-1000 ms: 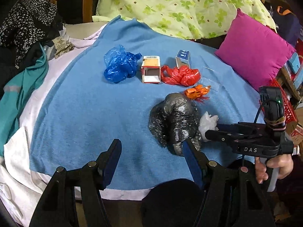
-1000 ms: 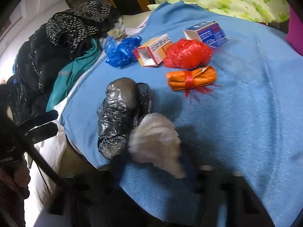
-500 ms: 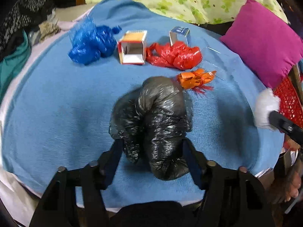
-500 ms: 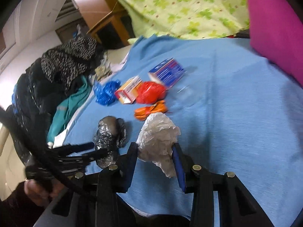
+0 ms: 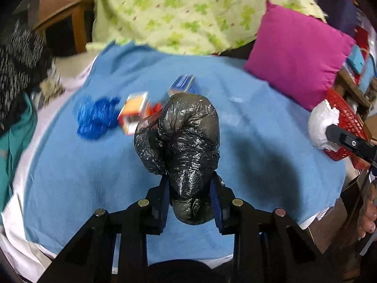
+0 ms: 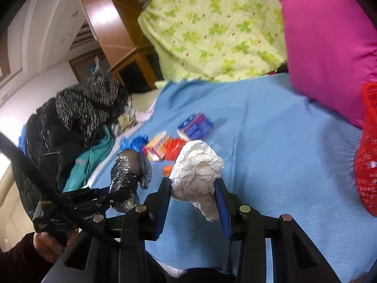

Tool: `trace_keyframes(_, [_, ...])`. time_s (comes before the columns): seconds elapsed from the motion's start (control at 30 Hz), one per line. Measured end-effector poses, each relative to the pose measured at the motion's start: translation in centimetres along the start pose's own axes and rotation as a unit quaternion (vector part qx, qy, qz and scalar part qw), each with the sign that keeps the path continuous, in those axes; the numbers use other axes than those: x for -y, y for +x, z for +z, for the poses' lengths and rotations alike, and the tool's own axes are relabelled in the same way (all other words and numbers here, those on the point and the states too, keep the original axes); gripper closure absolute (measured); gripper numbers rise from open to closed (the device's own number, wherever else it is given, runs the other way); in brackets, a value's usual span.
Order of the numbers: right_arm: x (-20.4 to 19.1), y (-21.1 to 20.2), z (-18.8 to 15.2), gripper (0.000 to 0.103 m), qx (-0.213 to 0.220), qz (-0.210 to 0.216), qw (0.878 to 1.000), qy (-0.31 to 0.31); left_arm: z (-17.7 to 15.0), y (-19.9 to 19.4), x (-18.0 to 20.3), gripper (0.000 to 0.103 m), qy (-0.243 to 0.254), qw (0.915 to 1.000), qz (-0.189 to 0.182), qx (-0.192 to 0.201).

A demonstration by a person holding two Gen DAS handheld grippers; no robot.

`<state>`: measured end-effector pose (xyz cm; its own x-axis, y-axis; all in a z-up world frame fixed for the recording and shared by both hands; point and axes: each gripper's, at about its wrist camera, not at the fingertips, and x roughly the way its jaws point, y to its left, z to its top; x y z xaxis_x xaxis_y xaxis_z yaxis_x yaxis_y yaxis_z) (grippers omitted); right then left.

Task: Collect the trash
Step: 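Grasp the white tissue with the right gripper while the left gripper grasps the black plastic bag, then carry the tissue and black bag over the red basket and release both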

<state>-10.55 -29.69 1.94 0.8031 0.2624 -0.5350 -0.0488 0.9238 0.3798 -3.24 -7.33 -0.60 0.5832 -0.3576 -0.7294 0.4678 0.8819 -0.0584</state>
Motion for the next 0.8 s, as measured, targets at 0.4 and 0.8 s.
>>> trace_keyframes(0.4, [3.6, -9.3, 2.3, 0.063, 0.094, -0.052, 0.994, 0.022, 4.8, -3.5, 9.0, 0.070, 0.090, 0.9942, 0.010, 0.058])
trace_keyframes(0.8, [6.6, -15.7, 2.9, 0.063, 0.151, -0.109, 0.982, 0.029, 7.2, -5.0, 17.4, 0.070, 0.155, 0.9841, -0.011, 0.086])
